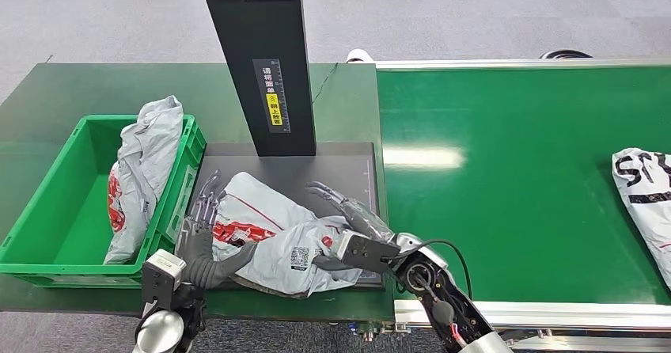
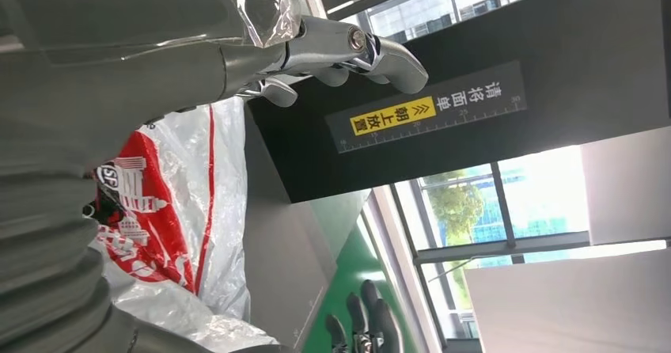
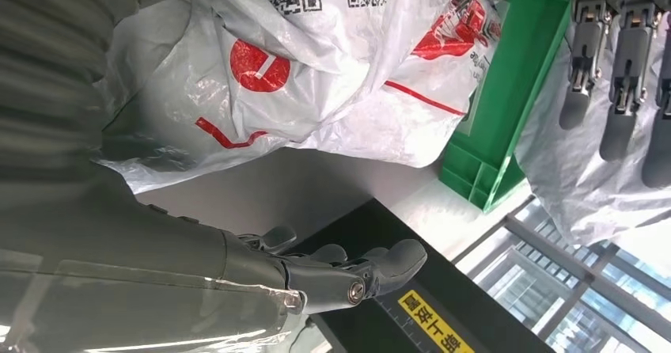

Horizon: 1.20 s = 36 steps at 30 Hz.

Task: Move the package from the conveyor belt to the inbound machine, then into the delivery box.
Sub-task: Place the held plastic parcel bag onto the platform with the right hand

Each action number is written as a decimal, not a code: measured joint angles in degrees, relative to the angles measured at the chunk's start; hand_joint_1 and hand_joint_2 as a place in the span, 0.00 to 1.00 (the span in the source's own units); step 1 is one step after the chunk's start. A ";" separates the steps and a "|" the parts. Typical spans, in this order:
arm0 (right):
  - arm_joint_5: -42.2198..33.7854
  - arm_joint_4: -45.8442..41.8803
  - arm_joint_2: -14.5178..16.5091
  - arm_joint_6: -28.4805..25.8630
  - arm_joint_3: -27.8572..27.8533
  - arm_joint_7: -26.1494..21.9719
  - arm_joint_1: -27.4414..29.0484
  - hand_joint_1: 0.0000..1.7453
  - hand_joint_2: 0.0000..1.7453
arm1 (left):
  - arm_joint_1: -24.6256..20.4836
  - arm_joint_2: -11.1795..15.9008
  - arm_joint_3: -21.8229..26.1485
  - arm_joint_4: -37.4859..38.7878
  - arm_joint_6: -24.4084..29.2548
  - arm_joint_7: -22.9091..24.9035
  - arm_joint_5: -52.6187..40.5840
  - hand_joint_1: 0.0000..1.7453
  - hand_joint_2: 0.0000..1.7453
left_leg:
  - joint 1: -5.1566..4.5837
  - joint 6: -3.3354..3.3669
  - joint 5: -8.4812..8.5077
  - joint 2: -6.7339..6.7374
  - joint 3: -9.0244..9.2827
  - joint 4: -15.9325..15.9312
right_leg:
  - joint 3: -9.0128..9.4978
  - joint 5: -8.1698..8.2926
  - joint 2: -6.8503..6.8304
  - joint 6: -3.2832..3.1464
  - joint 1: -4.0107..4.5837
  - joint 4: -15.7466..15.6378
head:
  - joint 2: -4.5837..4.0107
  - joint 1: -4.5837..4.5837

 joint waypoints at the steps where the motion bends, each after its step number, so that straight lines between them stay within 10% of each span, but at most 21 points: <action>1: 0.00 -0.05 0.01 0.00 -0.03 0.00 0.01 0.00 1.00 | 0.00 0.02 -0.01 0.03 0.01 0.00 0.00 0.00 1.00 | 0.00 0.00 0.00 0.00 0.00 0.00 | 0.00 0.00 0.00 0.00 0.00 0.00 | 0.00 0.00; 12: -0.69 -0.51 0.05 -0.05 -0.64 -0.45 0.32 0.00 1.00 | -0.02 0.27 -0.38 0.14 0.32 0.91 -2.62 0.00 1.00 | 0.00 0.00 0.00 0.00 0.00 0.00 | 0.00 0.00 0.00 0.00 0.00 0.00 | 0.00 -0.01; 25: -6.66 -8.62 0.04 -0.41 -7.32 -1.70 6.52 0.00 1.00 | -2.68 1.12 -8.10 6.72 7.36 14.53 -38.58 0.00 1.00 | -0.01 0.01 -0.02 0.01 -0.01 0.00 | -0.02 0.00 0.00 0.00 -0.01 -0.01 | 0.00 0.00; 36: -6.67 -10.15 0.06 -0.37 -9.09 -1.70 7.77 0.00 1.00 | -4.09 1.34 -9.95 10.25 7.36 15.34 -39.91 0.00 1.00 | -0.01 0.01 -0.01 0.00 -0.01 0.00 | -0.02 0.00 0.00 0.00 -0.01 -0.01 | 0.00 0.00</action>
